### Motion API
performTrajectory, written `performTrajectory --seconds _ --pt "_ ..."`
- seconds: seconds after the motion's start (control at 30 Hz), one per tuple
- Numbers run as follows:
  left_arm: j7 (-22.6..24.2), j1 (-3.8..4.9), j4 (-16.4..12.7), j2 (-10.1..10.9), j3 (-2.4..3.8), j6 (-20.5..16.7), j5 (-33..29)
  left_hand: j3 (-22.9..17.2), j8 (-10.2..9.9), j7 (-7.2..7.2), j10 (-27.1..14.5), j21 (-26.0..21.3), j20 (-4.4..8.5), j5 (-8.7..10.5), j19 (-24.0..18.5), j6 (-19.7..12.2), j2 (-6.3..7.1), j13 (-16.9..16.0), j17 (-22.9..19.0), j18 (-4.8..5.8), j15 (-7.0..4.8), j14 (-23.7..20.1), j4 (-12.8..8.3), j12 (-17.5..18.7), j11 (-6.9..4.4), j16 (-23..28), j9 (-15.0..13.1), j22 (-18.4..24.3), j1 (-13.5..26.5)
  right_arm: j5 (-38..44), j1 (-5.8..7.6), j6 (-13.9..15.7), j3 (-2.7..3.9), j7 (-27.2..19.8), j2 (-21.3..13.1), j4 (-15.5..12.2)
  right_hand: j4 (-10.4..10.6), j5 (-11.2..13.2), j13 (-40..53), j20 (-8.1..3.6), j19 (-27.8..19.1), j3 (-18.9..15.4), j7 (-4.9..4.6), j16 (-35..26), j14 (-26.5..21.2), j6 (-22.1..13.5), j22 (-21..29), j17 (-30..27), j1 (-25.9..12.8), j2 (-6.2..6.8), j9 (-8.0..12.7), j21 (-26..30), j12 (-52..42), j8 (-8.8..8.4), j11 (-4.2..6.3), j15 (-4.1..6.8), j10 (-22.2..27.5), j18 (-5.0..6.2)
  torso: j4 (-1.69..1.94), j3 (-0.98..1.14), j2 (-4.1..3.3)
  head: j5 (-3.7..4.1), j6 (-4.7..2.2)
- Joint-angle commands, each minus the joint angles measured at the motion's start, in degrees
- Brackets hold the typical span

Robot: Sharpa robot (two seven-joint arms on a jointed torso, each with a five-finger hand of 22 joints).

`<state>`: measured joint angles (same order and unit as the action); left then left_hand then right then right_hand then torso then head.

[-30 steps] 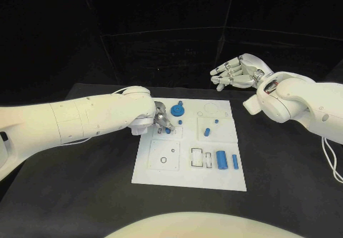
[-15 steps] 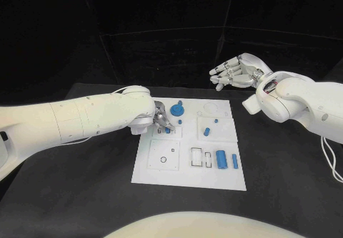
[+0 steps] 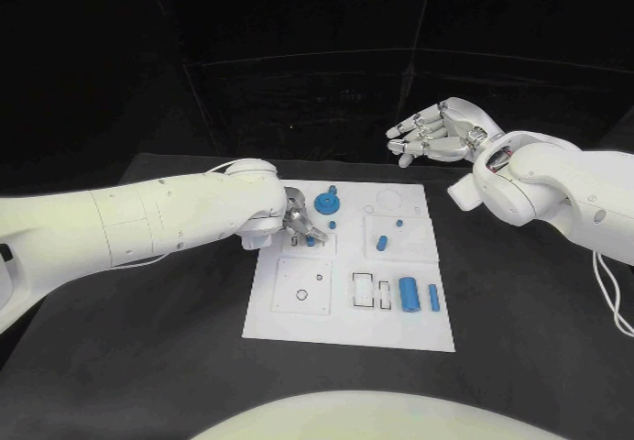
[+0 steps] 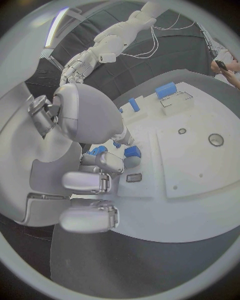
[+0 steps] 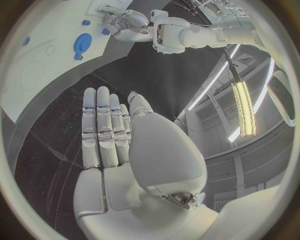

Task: Assemble the parts on the task board

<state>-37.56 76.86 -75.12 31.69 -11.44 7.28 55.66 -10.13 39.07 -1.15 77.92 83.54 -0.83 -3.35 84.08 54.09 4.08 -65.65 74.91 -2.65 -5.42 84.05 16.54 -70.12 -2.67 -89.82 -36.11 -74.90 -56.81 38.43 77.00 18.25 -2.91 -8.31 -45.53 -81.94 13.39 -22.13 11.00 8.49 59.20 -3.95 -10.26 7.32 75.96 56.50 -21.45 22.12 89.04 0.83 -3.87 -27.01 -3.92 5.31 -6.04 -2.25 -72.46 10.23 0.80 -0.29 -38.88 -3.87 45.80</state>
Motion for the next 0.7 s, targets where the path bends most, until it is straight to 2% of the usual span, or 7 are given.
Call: performTrajectory --seconds 0.03,0.23,0.37,0.43,0.57,0.67,0.7 --pt "-0.4 -0.16 -0.2 0.1 -0.12 -0.6 0.0 1.2 -0.1 0.00 0.5 0.2 0.34 0.36 2.5 0.6 -0.12 -0.1 15.1 0.59 -0.43 6.0 0.1 -0.4 0.02 -0.2 0.1 -6.3 0.6 0.1 0.14 -0.2 0.04 -0.5 0.0 -0.1 0.5 -0.2 -0.1 0.14 0.4 0.0 -0.27 -0.3 0.2 -0.2 0.1 -0.1 -0.4 0.17 0.0 0.4 0.2 -0.31 0.03 -0.32 0.3 0.11 -0.01 0.04 -0.03 0.04 -0.07" --pt "-0.4 -0.15 -0.6 0.6 -0.09 -1.0 0.0 2.3 -0.1 0.01 0.4 0.2 0.36 0.39 2.5 0.6 -0.31 0.0 15.1 0.58 -0.45 6.0 0.1 -0.3 0.01 -0.2 0.1 -6.3 0.9 0.1 0.14 -0.2 0.04 -0.6 -0.1 0.0 0.6 -0.2 -0.1 0.16 0.4 0.0 -0.28 -0.3 0.2 -0.2 0.1 -0.1 -0.5 0.20 0.0 0.5 0.2 -0.32 0.02 -0.33 0.3 0.11 -0.01 0.00 -0.01 0.11 -0.07" --pt "-0.7 0.07 -1.7 1.8 0.12 -0.8 0.1 3.4 -0.1 0.00 0.3 0.0 0.38 0.44 2.4 0.5 -0.24 0.2 15.1 0.52 -0.46 6.0 0.2 -0.1 0.00 -0.2 0.1 -6.0 1.1 0.1 0.13 0.2 0.03 -0.9 -0.1 0.1 0.7 -0.2 -0.2 0.18 0.4 -0.1 -0.29 -0.4 0.2 -0.2 0.2 -0.1 -0.6 0.23 0.0 0.5 0.2 -0.33 0.00 -0.36 0.3 0.10 -0.02 0.03 0.02 0.17 0.10" --pt "-0.8 0.35 -2.3 2.5 0.77 -0.8 0.3 4.1 -0.1 0.00 0.2 -0.1 0.39 0.47 2.4 0.5 -0.15 0.4 15.1 0.50 -0.46 6.0 0.2 0.0 0.00 -0.2 0.1 -5.9 1.2 0.1 0.13 0.3 0.03 -1.0 -0.1 0.2 0.7 -0.2 -0.2 0.18 0.4 -0.1 -0.29 -0.4 0.2 -0.2 0.2 -0.1 -0.6 0.23 0.0 0.5 0.2 -0.33 0.00 -0.36 0.3 0.10 -0.01 0.05 0.01 0.24 0.04" --pt "-0.9 1.08 -3.6 3.7 2.65 -1.0 0.8 5.3 -0.1 0.00 0.1 -0.2 0.41 0.50 2.3 0.3 -0.03 0.6 15.1 0.47 -0.49 6.0 0.2 0.2 0.01 -0.2 0.1 -5.8 1.5 0.1 0.13 0.5 0.03 -1.1 0.1 0.5 0.8 -0.2 -0.2 0.20 0.4 -0.1 -0.28 -0.4 0.3 -0.2 0.2 -0.1 -0.8 0.26 0.0 0.6 0.2 -0.32 0.00 -0.36 0.3 0.11 -0.04 0.07 0.07 0.26 -0.04" --pt "-1.2 1.95 -4.3 4.5 4.15 -0.9 0.9 6.3 -0.2 -0.11 -0.3 -0.6 0.41 0.50 2.1 -0.1 -0.10 1.2 15.1 0.35 -0.45 6.0 0.2 0.7 0.06 -0.2 0.1 -5.3 1.6 0.0 0.13 0.5 0.03 -1.2 0.2 1.0 0.9 -0.2 -0.2 0.21 0.4 -0.1 -0.29 -0.4 0.3 -0.2 0.2 -0.1 -0.9 0.30 0.0 0.6 0.2 -0.32 0.00 -0.37 0.3 0.12 0.03 0.01 0.16 0.37 -0.30" --pt "-1.5 2.51 -4.5 5.0 4.93 -0.4 1.0 7.1 -0.7 -0.41 -0.9 -1.0 0.34 0.48 1.9 -0.9 -0.27 2.0 15.1 0.24 -0.31 6.0 0.2 1.4 0.24 -0.2 0.3 -4.8 1.4 0.0 0.13 0.5 0.03 -1.2 0.2 1.2 0.9 -0.2 -0.2 0.21 0.4 -0.1 -0.29 -0.4 0.3 -0.2 0.2 -0.1 -0.9 0.30 0.0 0.6 0.2 -0.32 0.00 -0.37 0.3 0.12 0.05 0.01 0.18 0.36 -0.34"
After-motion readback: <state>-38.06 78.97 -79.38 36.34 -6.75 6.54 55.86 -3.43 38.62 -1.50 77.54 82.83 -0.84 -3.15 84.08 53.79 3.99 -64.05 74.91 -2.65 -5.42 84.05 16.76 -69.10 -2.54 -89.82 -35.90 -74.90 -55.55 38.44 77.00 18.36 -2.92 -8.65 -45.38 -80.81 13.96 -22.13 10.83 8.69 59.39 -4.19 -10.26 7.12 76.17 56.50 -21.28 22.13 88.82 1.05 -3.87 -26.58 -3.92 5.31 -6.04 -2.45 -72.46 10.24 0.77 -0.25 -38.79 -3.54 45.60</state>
